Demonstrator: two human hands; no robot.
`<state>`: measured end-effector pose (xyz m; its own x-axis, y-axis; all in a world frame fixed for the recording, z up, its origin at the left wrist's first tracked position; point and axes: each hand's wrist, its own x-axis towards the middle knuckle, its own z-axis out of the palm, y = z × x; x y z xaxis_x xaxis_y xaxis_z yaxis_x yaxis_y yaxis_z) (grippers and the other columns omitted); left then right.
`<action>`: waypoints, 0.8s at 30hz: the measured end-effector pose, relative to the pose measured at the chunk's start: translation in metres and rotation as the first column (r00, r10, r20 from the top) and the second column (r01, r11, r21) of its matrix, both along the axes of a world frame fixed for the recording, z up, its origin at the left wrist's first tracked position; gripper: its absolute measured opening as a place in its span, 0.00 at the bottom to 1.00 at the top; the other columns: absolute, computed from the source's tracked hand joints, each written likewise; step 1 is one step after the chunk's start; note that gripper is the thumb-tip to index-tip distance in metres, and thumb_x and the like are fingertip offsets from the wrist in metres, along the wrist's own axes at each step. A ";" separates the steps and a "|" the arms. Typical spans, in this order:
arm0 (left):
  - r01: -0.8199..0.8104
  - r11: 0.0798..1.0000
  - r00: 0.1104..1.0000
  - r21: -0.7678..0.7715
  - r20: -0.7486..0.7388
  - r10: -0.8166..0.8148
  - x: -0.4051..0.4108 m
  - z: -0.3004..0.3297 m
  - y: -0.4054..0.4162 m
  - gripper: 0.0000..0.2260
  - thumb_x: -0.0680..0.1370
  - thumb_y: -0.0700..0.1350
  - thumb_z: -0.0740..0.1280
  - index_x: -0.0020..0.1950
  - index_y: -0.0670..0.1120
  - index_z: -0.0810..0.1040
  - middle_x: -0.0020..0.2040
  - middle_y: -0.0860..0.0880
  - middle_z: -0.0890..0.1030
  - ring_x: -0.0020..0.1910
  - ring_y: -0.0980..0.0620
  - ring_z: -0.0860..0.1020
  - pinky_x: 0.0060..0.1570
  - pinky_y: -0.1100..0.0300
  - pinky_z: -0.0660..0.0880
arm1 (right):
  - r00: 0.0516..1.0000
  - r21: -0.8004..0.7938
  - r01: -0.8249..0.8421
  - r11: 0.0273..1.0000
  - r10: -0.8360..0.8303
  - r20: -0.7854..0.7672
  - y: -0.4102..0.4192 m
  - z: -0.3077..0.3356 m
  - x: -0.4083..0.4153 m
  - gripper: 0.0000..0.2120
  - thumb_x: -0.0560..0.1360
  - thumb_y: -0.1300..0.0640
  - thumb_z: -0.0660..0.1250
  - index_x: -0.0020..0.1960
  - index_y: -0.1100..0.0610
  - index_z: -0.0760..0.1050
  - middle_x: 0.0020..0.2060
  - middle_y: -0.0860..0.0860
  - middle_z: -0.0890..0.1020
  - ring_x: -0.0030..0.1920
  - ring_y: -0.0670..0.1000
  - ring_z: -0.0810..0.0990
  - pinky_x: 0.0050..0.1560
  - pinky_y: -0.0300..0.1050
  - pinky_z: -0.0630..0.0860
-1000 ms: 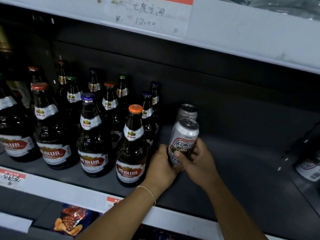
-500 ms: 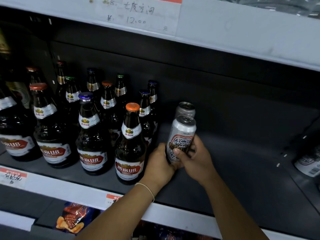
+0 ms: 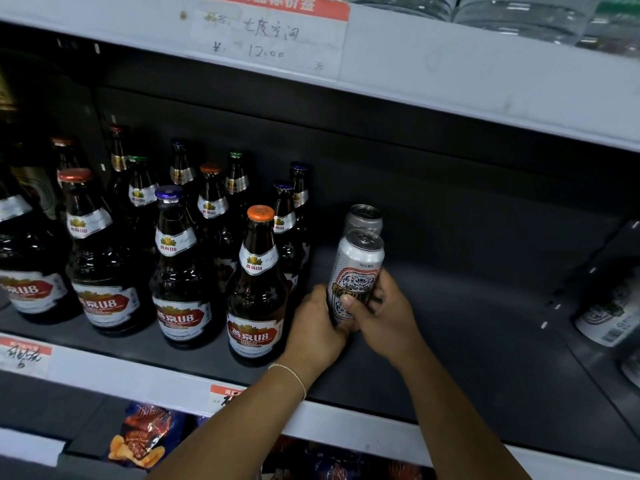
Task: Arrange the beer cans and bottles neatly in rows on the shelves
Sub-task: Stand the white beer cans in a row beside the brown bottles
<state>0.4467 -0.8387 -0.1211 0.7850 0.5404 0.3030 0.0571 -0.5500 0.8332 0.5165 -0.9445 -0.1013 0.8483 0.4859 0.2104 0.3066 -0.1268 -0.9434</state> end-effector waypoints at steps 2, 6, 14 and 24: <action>0.008 1.000 1.000 0.002 0.008 -0.008 0.000 0.002 0.000 0.20 0.68 0.46 0.76 0.55 0.45 0.73 0.51 0.49 0.79 0.48 0.52 0.78 0.44 0.65 0.71 | 1.000 0.006 -0.004 1.000 0.004 0.009 0.000 0.000 0.002 0.23 0.71 0.62 0.74 0.58 0.39 0.74 0.57 0.49 0.83 0.56 0.47 0.84 0.58 0.59 0.80; 0.024 1.000 0.999 -0.004 0.021 -0.024 0.001 0.004 0.000 0.20 0.68 0.45 0.76 0.56 0.43 0.73 0.50 0.49 0.79 0.46 0.54 0.76 0.42 0.67 0.69 | 1.000 -0.002 0.012 1.000 -0.012 0.022 0.002 0.002 0.004 0.23 0.73 0.66 0.73 0.56 0.41 0.73 0.55 0.49 0.84 0.54 0.46 0.84 0.60 0.56 0.80; 0.021 1.000 1.000 0.004 -0.023 -0.021 0.008 0.005 -0.001 0.18 0.71 0.45 0.73 0.56 0.42 0.72 0.52 0.44 0.80 0.51 0.46 0.79 0.44 0.62 0.70 | 0.999 -0.013 0.028 1.000 -0.027 0.031 0.005 0.006 0.007 0.21 0.73 0.67 0.72 0.53 0.43 0.73 0.52 0.45 0.83 0.52 0.41 0.83 0.61 0.52 0.80; 0.008 0.999 0.994 0.046 -0.107 -0.003 0.022 0.006 -0.001 0.17 0.72 0.46 0.70 0.55 0.41 0.71 0.51 0.41 0.80 0.50 0.43 0.79 0.46 0.57 0.74 | 0.998 -0.045 0.049 0.998 -0.047 0.047 0.007 0.008 0.014 0.21 0.73 0.62 0.74 0.53 0.38 0.73 0.56 0.48 0.82 0.56 0.44 0.82 0.62 0.53 0.79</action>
